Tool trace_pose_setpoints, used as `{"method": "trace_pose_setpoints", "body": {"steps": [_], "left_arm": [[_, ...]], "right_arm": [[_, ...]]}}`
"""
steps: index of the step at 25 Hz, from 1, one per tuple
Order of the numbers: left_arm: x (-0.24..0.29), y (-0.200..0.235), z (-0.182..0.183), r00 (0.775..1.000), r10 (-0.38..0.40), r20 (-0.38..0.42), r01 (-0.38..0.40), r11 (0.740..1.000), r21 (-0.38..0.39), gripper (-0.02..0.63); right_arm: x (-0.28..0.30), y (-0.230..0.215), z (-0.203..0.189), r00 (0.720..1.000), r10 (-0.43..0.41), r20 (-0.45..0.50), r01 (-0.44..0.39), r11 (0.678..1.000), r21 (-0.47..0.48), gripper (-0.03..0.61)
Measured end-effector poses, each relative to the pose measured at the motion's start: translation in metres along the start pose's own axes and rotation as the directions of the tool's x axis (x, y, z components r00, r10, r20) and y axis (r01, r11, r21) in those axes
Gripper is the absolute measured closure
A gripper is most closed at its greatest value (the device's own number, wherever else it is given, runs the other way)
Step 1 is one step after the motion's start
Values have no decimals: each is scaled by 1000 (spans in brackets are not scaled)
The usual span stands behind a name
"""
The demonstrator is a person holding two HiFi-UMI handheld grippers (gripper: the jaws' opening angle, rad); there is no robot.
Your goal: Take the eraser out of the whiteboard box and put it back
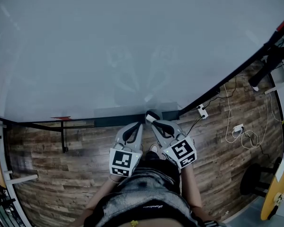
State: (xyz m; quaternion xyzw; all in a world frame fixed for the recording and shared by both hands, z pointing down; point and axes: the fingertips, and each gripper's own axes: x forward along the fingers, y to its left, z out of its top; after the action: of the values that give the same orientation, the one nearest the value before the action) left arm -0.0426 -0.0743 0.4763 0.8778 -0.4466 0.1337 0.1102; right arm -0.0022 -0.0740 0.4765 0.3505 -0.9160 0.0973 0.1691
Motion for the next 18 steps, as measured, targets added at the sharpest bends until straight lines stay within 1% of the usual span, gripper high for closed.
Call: {"method": "trace_pose_setpoints", "body": {"steps": [2,5,11,13,15,16,18], "left_arm": [[0,-4,2,1000,-11,3,11,1000,2,614],[-1,-9,8,1000,-27,16,27,1000,8,614],[-6,-15,32,996,-39,78,36,998,45,614],[-9,-16,40,994,-39,99,36,999,34,614],[-13,-16,51,992,-25,127,26,1000,-9,614],[-15,-15,56,989,-19,144,22,1000,-16,614],[-20,-13,66,984,-13,178,13,1000,-1,614]], "right_arm": [[-1,3,1,1000,-2,14,2,1000,5,575],[-4,7,5,999,-4,39,4,1000,4,575],[-12,16,28,991,-26,135,26,1000,3,575],[-14,18,37,985,-36,167,37,999,-2,575],[-17,20,46,981,-38,193,41,999,-10,575],[-18,21,52,978,-39,205,43,999,-15,575],[-21,23,65,970,-44,237,52,998,-26,575]]}}
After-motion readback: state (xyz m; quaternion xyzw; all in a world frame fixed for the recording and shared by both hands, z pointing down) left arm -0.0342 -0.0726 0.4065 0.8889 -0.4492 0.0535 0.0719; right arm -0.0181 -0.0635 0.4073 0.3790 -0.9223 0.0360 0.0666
